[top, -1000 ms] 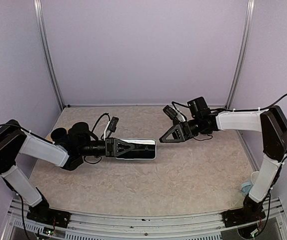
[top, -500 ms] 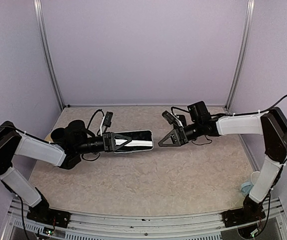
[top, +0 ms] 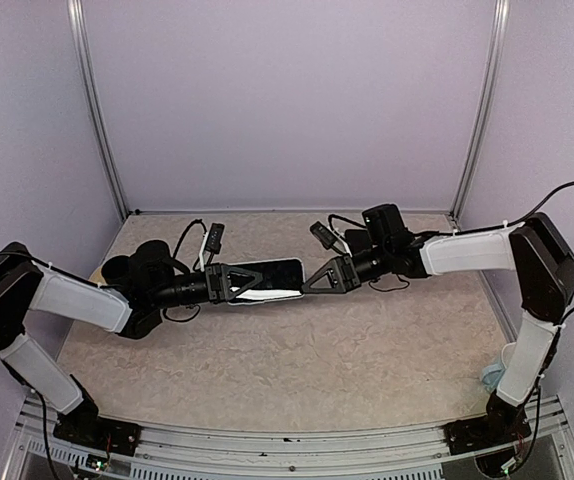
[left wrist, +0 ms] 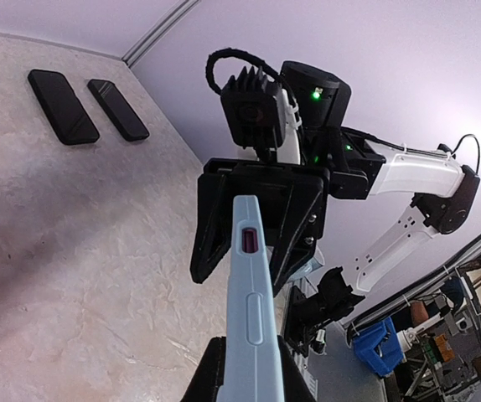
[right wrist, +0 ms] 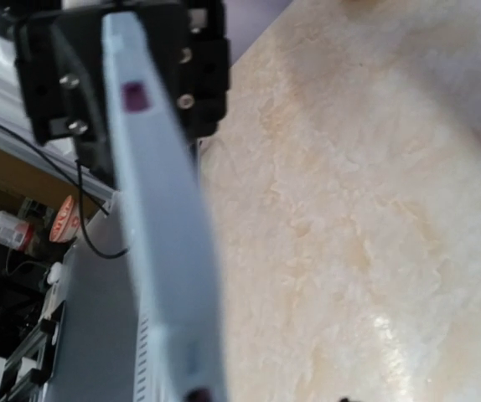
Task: Put the phone into the phone case
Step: Press the corner of the phone case at the bottom right corner of the phone case.
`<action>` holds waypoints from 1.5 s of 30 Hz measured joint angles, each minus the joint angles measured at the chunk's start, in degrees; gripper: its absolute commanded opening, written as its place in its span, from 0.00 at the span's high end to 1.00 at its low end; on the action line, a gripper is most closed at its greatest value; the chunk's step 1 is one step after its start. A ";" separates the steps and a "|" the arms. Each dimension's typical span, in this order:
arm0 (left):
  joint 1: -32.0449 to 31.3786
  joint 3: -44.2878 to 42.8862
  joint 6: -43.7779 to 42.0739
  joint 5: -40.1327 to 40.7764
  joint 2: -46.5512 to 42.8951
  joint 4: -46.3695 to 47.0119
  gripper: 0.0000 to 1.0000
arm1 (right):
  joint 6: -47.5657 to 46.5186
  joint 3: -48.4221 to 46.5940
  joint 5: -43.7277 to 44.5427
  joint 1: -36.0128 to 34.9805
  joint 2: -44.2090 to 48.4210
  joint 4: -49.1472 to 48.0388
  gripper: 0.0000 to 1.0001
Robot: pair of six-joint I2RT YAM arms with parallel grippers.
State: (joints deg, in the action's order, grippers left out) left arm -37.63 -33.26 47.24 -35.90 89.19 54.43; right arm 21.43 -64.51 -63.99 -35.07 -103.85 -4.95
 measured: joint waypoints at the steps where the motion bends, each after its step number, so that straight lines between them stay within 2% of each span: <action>1: 0.00 0.04 0.04 0.00 0.00 0.00 1.00 | 0.39 -0.15 0.15 -0.02 -0.44 -0.28 0.53; 5: 0.00 0.28 0.13 0.02 0.00 0.04 1.00 | 1.40 -0.26 0.33 -0.02 -1.38 -1.22 0.62; 13: 0.17 0.87 0.33 0.68 0.00 0.26 1.00 | 4.02 -1.46 -1.14 -0.26 -1.90 -3.48 0.99; 15: 0.31 1.16 0.46 0.74 0.00 0.35 0.98 | 4.39 -1.55 -1.31 -0.31 -2.12 -3.67 1.00; 19: 0.33 1.44 0.74 0.81 0.00 0.42 0.86 | 4.33 -1.55 -1.25 -0.39 -2.27 -3.34 1.00; 21: 0.33 1.46 0.74 0.79 0.00 0.39 0.85 | 3.78 -1.64 -0.92 -0.44 -2.27 -2.86 1.00; 27: 0.52 1.73 0.61 1.05 0.00 0.26 1.00 | 1.14 -2.75 1.20 -0.72 -2.21 0.13 1.00; 30: 0.59 1.86 0.68 1.14 0.02 0.33 1.00 | -0.48 -3.48 2.84 -0.94 -1.97 2.40 1.00; 34: 0.59 1.88 0.72 1.29 0.02 0.52 1.00 | -3.10 -5.07 4.98 -1.09 -1.33 6.71 0.67; 38: 0.59 1.95 0.74 1.03 0.02 0.37 1.00 | -8.68 -6.62 10.36 -1.29 -0.04 11.85 0.49; 41: 0.59 1.95 0.76 0.96 0.02 0.28 1.00 | -14.36 -6.62 15.82 -1.29 2.89 15.56 0.28; 42: 0.59 1.95 0.74 1.01 0.00 0.09 1.00 | -15.65 -6.49 17.40 -1.29 3.87 16.17 0.08; 43: 0.59 1.95 0.76 1.05 0.00 -0.15 1.00 | -18.03 -6.05 19.50 -1.31 5.46 16.33 0.01; 45: 0.59 1.92 0.76 1.57 0.00 -1.16 1.00 | -22.45 -4.55 23.30 -1.60 8.98 16.26 0.00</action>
State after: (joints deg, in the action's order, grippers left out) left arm -37.04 -31.33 48.01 -34.33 89.19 53.28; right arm -1.02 -69.06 -40.69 -36.67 -94.87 11.31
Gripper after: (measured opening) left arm 0.107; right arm 0.912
